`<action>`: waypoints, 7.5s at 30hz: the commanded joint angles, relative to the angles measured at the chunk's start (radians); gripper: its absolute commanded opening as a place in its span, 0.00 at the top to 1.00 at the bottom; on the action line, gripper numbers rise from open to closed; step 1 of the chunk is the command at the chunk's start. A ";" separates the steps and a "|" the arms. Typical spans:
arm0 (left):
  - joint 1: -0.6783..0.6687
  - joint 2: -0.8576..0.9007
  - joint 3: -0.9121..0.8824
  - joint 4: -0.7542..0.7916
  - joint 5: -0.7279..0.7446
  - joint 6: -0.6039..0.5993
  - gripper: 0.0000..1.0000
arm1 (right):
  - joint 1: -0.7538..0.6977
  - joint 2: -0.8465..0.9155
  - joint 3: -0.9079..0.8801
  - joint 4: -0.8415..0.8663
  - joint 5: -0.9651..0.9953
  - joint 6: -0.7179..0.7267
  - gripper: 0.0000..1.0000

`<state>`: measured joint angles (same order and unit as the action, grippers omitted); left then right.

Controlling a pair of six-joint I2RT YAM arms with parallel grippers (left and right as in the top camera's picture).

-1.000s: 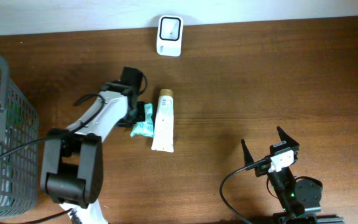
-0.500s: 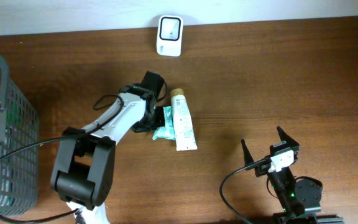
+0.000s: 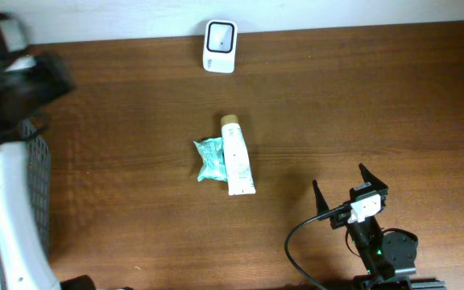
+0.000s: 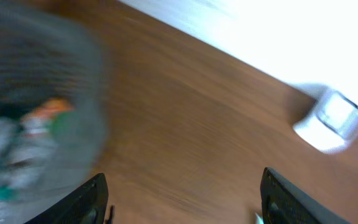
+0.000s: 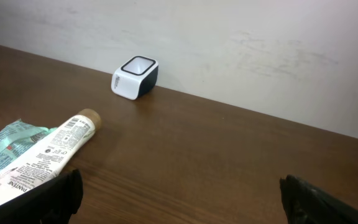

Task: Scan the item barcode
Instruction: 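Reach the left gripper into the basket and grasp the green jar, then place the green jar on the table left of the packet, then grasp the orange tissue pack in the basket with the left gripper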

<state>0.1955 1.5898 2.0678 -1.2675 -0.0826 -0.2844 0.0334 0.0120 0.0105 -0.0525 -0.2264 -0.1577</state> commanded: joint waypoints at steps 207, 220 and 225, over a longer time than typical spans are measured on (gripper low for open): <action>0.288 0.006 -0.139 0.166 -0.097 0.133 0.05 | 0.006 -0.009 -0.005 -0.003 -0.002 0.005 0.02; 0.539 0.286 -0.389 0.417 0.082 0.602 0.07 | 0.006 -0.009 -0.005 -0.003 -0.002 0.005 0.02; 0.537 0.434 -0.399 0.490 0.106 0.732 0.06 | 0.006 -0.009 -0.005 -0.003 -0.001 0.005 0.02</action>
<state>0.7296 1.9434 1.6836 -0.7891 -0.0216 0.3023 0.0334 0.0109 0.0105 -0.0525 -0.2264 -0.1570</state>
